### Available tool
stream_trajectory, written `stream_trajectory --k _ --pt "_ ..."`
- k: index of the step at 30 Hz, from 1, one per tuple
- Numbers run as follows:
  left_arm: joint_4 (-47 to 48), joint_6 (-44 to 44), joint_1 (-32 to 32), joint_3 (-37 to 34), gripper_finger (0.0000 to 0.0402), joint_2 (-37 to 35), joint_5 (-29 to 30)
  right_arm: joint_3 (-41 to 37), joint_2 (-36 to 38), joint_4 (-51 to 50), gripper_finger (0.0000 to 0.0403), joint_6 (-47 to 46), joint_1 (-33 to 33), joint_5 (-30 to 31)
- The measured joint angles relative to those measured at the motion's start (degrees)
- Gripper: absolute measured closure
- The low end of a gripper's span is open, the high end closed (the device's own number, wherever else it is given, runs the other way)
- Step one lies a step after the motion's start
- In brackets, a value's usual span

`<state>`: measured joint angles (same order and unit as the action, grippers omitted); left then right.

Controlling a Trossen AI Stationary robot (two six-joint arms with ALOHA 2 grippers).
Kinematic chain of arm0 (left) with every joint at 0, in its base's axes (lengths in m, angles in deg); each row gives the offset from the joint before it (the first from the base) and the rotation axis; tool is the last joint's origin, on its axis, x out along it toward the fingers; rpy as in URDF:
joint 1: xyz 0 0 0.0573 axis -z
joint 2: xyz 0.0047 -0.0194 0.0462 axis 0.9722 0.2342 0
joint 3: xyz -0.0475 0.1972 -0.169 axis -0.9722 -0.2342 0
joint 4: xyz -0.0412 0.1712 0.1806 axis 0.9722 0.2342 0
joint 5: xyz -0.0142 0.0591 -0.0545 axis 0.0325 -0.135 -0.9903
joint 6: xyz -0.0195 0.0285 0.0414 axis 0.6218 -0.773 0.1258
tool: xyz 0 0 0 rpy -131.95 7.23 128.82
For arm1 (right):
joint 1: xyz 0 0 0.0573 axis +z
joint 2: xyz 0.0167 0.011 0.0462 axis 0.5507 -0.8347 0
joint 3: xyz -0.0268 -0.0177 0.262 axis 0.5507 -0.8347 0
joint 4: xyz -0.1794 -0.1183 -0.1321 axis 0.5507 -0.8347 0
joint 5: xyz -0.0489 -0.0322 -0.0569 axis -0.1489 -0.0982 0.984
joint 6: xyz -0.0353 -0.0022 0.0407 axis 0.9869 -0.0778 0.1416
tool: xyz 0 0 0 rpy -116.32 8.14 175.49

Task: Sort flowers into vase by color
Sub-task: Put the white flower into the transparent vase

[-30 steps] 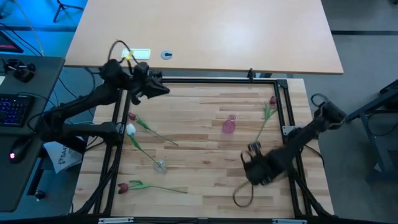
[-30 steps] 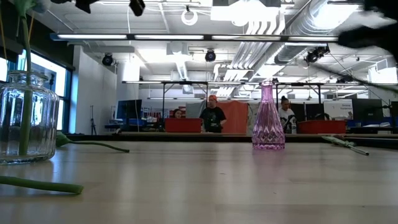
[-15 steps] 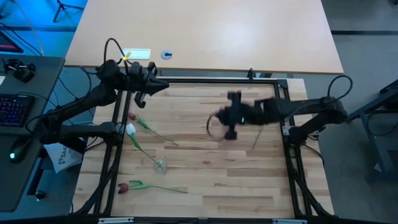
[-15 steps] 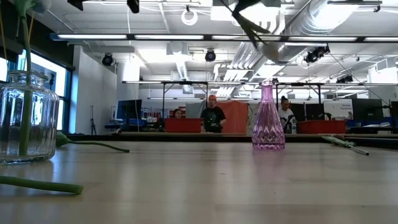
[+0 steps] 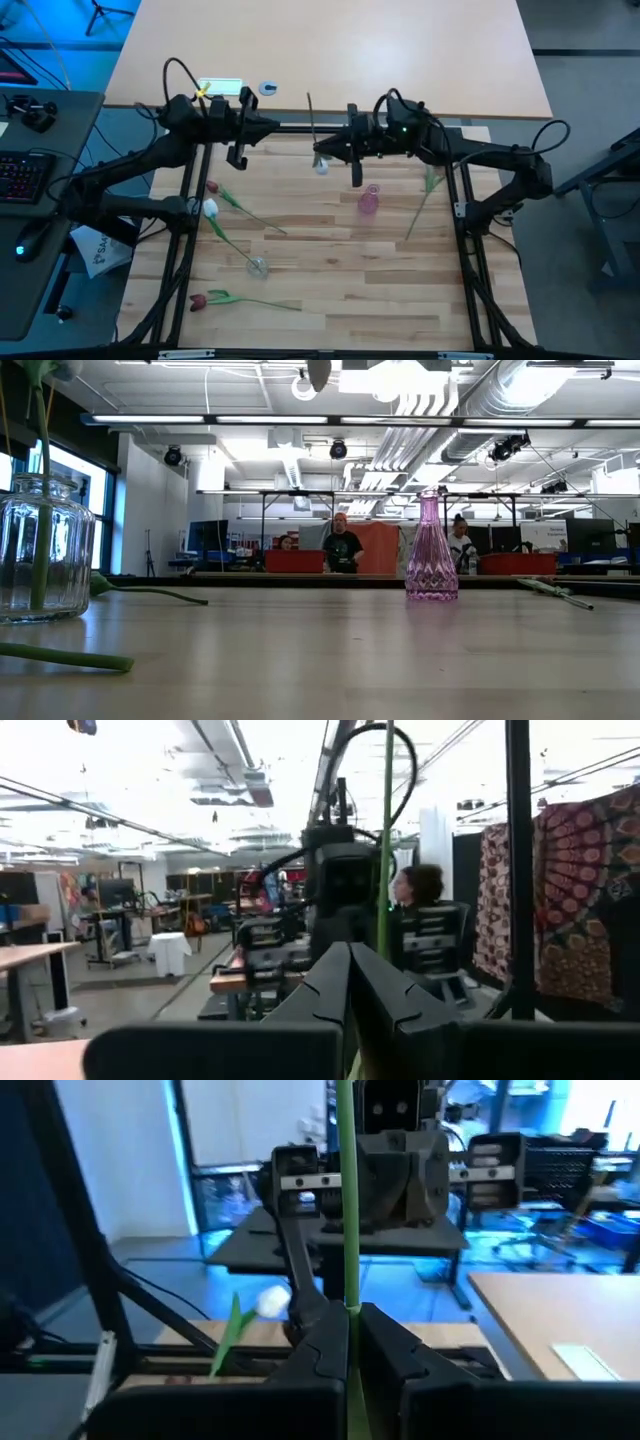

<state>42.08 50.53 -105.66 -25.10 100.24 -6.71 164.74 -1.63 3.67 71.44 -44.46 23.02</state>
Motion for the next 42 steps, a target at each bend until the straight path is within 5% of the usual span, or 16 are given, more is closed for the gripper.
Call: stream_trajectory --k 5,14,21,28,35,42 --pt "6.53 -6.15 1.75 8.13 0.0399 1.95 2.76 -0.07 0.33 0.72 0.0403 -1.54 -1.54 -4.54" --pt "42.28 -40.26 9.88 26.34 0.0305 3.88 22.61 -0.07 1.61 1.06 0.0403 -9.52 -1.95 -5.59" --pt "47.23 -64.29 22.47 29.74 0.0211 4.09 37.19 -0.07 -2.58 -4.08 0.0403 -38.13 -4.45 -6.31" --pt "51.56 -90.12 30.48 28.82 0.0177 8.31 45.17 -0.07 -7.74 -4.68 0.0402 -64.82 -5.57 -15.13" --pt "52.22 -95.85 31.69 26.81 0.0176 12.99 56.30 -0.07 -8.11 -3.74 0.0398 -68.54 -3.43 -18.73" --pt "53.36 -92.24 31.69 26.81 0.0176 14.42 57.98 -0.04 -6.84 -3.14 0.0397 -67.90 -2.80 -18.10"
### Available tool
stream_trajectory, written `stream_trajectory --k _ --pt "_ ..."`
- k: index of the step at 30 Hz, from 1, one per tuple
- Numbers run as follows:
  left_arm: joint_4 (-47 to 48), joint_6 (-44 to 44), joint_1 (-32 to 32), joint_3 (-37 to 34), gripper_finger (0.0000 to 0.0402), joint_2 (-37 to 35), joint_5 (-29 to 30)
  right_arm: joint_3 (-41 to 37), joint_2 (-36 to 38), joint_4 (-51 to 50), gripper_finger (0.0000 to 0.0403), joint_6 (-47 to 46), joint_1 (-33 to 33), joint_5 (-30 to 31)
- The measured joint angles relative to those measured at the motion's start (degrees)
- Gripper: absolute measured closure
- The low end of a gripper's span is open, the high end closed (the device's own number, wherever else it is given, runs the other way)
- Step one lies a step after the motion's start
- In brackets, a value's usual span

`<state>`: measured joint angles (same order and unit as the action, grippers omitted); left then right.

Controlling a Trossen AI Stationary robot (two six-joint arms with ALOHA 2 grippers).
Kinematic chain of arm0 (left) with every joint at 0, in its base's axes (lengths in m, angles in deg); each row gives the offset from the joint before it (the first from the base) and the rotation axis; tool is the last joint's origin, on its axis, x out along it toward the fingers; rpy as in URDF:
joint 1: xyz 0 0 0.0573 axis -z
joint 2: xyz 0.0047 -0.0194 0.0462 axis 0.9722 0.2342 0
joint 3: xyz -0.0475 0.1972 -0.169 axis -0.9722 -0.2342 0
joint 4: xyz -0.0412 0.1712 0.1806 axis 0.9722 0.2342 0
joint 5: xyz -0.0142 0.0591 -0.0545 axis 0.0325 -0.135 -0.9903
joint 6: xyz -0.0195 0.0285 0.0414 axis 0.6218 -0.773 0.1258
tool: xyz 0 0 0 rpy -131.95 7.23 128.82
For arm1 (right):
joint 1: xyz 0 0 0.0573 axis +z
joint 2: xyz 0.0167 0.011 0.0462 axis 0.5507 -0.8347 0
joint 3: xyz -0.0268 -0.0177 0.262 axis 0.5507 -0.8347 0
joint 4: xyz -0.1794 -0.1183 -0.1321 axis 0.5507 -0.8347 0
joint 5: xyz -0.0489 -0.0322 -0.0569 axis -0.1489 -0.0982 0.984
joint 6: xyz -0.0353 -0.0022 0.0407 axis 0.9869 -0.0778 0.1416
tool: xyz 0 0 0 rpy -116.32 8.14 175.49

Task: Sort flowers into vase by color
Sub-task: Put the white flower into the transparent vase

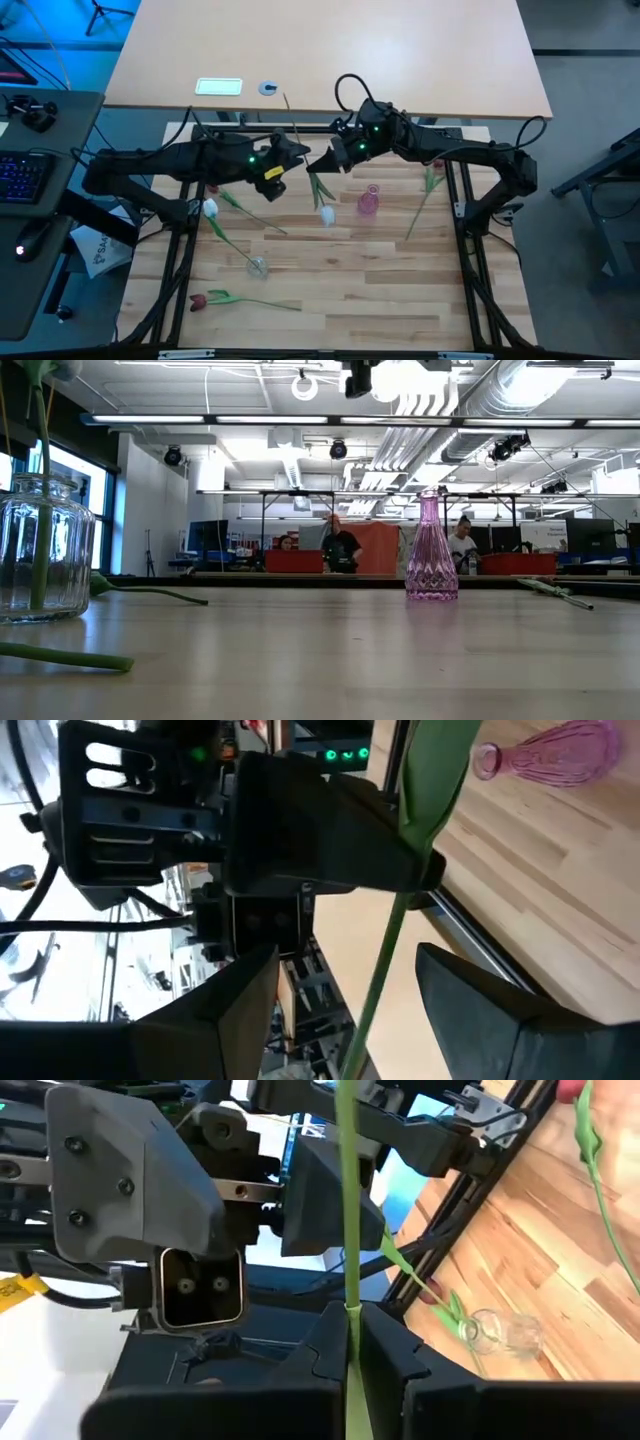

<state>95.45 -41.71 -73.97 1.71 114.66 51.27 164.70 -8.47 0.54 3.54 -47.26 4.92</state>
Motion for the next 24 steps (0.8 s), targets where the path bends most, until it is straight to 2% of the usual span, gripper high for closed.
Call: stream_trajectory --k 6,19,24 --pt "3.85 1.63 0.00 0.00 0.0176 -0.50 -0.18 0.00 0.04 0.14 0.0396 0.02 -0.13 -0.67" --pt "-1.03 1.92 -0.09 0.02 0.0177 3.39 -3.84 0.00 0.04 -0.51 0.0396 -0.61 0.50 -2.47" --pt "-2.15 1.47 -0.04 0.02 0.0214 4.13 -0.28 0.00 0.04 -1.25 0.0396 -0.15 0.50 -3.01"
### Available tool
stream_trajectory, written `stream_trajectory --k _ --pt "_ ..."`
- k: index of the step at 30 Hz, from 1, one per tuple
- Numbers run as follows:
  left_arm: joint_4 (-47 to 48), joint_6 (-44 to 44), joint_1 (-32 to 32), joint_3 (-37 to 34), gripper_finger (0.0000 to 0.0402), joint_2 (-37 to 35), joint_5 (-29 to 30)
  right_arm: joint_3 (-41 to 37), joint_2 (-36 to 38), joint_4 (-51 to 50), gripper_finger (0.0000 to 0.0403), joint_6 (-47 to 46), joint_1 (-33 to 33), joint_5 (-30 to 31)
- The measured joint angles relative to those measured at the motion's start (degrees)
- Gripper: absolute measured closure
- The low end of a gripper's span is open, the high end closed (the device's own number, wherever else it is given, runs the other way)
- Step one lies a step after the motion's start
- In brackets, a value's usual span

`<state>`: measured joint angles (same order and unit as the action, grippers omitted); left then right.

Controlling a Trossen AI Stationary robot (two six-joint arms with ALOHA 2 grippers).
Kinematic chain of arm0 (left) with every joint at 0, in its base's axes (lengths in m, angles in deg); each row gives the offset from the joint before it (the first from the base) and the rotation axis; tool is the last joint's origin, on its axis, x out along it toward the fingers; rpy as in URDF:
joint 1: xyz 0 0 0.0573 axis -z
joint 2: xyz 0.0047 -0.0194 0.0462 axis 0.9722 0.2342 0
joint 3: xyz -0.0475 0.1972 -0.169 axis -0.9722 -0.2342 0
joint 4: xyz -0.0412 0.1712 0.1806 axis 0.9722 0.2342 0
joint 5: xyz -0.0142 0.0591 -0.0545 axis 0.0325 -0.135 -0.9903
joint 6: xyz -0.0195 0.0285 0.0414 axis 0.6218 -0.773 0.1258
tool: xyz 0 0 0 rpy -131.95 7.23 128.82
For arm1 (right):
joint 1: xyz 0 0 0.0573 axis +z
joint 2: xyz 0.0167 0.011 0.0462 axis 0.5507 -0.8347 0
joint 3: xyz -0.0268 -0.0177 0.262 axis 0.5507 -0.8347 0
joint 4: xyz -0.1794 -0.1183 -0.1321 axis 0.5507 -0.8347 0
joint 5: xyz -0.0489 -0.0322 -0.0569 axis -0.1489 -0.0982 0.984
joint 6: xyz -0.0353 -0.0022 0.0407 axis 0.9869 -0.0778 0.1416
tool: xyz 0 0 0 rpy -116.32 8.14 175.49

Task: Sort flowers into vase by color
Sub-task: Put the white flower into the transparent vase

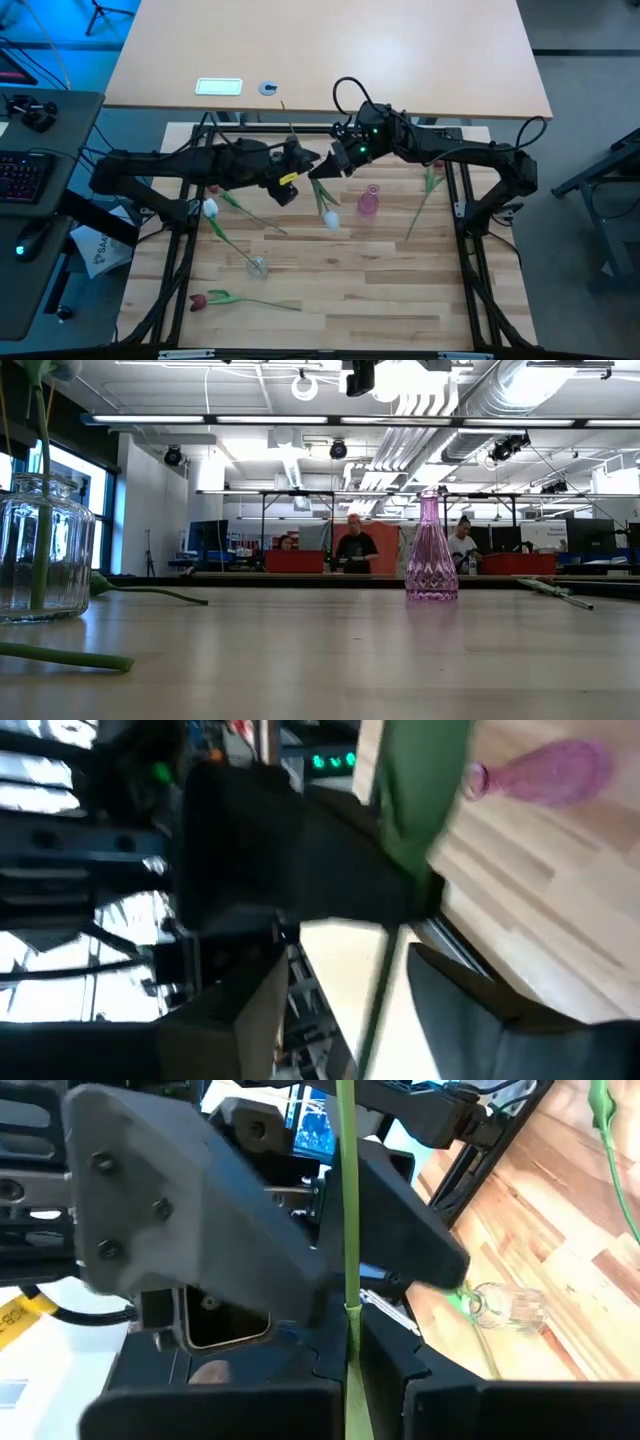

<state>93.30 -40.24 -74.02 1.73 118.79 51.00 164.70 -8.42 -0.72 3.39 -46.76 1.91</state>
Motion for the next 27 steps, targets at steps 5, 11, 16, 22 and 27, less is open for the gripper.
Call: stream_trajectory --k 5,11,16,22,27 --pt "0.89 1.92 -0.02 0.00 0.0300 -1.22 1.78 0.00 0.00 -0.11 0.0396 0.44 -0.04 -0.27" --pt "2.11 2.82 0.42 0.00 0.0394 -1.91 -1.46 0.00 0.08 0.03 0.0395 0.59 0.00 -0.64" --pt "2.92 3.65 0.37 0.00 0.0393 -1.95 -2.55 0.00 0.11 -0.14 0.0390 0.93 -0.04 -1.07" --pt "3.58 5.14 0.43 0.00 0.0400 -1.95 -2.99 0.00 0.09 1.15 0.0339 2.56 -0.14 -1.44" --pt "6.50 8.80 0.41 0.05 0.0401 -1.98 -2.94 -0.02 0.00 5.28 0.0253 5.36 -0.15 -3.98"
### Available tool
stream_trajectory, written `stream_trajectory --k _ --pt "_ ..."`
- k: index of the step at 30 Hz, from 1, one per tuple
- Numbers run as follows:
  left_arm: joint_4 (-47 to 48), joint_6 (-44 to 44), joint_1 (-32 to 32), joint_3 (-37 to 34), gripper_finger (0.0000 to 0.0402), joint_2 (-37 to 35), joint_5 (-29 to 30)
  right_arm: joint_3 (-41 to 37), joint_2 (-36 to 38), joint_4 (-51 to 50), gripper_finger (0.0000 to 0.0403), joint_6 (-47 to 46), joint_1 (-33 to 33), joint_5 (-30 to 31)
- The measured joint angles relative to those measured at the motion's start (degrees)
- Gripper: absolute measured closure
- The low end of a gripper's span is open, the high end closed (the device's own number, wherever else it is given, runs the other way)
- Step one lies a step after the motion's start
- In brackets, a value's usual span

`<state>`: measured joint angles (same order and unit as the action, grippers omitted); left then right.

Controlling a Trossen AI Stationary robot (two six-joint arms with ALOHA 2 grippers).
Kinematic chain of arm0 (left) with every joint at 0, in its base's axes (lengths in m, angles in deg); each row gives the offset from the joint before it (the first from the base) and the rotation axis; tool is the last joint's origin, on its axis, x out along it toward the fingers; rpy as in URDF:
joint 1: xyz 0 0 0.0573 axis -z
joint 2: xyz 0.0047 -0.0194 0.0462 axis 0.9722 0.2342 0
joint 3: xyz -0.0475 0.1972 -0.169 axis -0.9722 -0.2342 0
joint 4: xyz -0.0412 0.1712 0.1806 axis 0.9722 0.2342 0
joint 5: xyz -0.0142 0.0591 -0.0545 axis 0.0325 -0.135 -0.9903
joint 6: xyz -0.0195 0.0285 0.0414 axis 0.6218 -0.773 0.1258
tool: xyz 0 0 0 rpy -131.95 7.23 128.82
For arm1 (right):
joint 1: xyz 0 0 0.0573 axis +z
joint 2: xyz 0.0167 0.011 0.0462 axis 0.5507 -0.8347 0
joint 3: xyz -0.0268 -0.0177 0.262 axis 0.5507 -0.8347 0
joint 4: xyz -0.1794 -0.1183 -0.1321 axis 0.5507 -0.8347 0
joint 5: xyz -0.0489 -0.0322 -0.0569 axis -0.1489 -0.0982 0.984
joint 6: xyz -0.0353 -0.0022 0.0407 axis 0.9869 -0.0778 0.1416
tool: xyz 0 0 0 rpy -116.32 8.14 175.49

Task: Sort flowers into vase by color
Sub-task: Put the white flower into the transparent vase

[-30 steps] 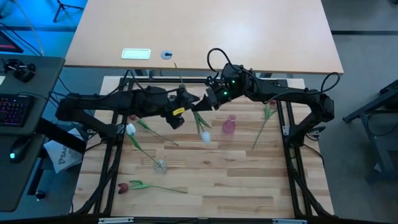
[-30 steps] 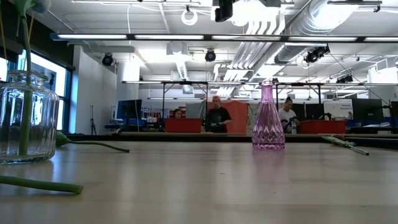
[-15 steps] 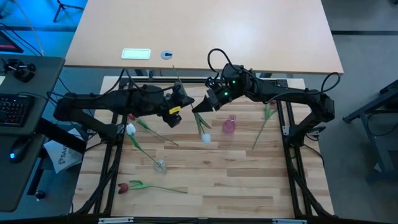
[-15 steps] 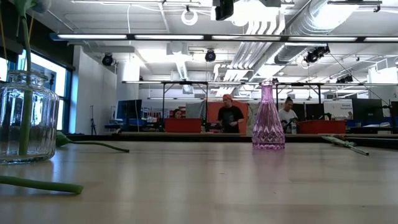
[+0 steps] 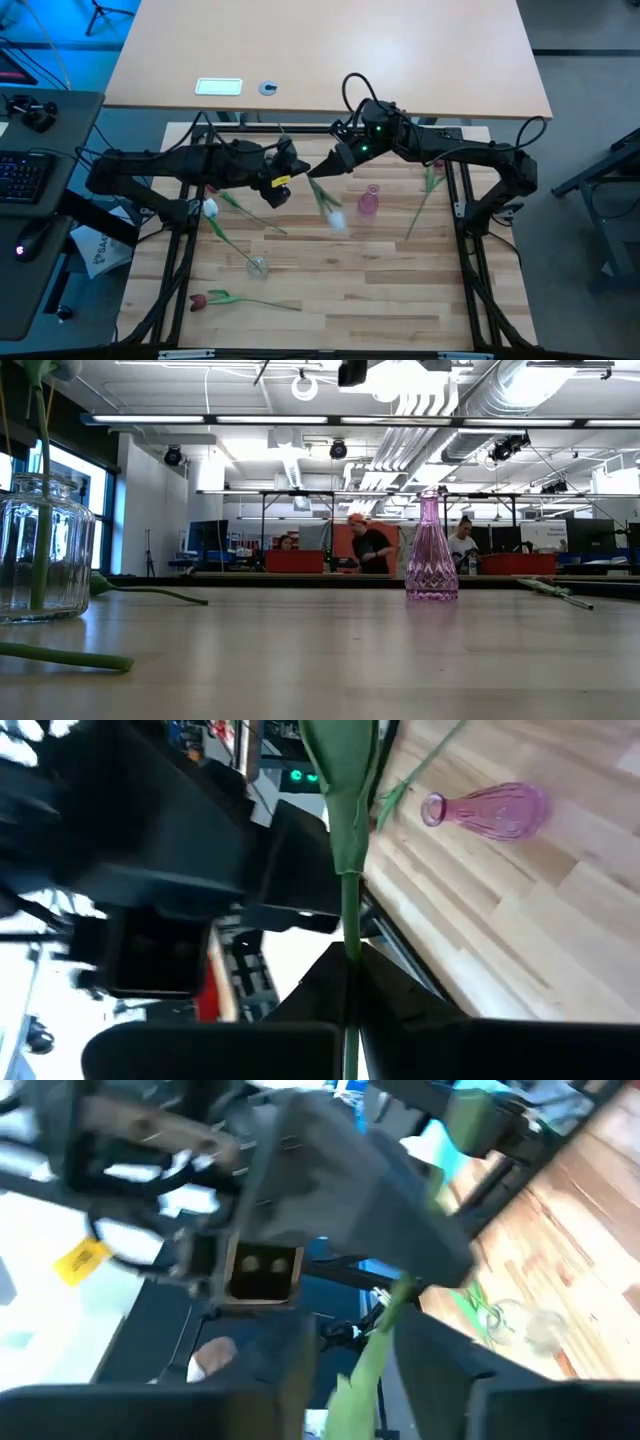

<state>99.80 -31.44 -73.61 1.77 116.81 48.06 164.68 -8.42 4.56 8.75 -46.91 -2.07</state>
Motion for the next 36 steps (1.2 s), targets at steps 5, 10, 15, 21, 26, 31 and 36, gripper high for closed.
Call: stream_trajectory --k 5,10,15,21,26,31,36 --pt "4.10 5.88 -1.22 -0.02 0.0401 -0.45 0.33 0.00 0.41 1.26 0.0183 4.56 -1.43 -3.24" --pt "8.90 16.16 -5.09 -0.05 0.0401 -4.08 1.07 0.00 2.03 1.84 0.0147 6.34 -5.60 -4.90" --pt "9.63 32.46 -9.34 -0.05 0.0401 -11.85 -1.94 0.00 5.55 2.08 0.0141 11.11 -9.64 -5.20" --pt "0.96 60.85 -10.67 -0.02 0.0401 -21.13 -20.36 0.00 7.50 1.51 0.0142 15.41 -11.67 -0.95" --pt "-8.62 72.81 -6.79 -1.18 0.0401 -23.74 -34.31 0.00 7.28 -0.31 0.0142 17.89 -11.08 1.29" --pt "-16.39 79.28 0.86 -8.76 0.0401 -24.97 -38.67 0.00 7.05 -4.12 0.0142 18.23 -10.30 2.83" --pt "-24.35 90.43 10.54 -20.44 0.0401 -28.17 -34.51 0.00 7.10 -6.20 0.0142 17.93 -8.41 4.36"
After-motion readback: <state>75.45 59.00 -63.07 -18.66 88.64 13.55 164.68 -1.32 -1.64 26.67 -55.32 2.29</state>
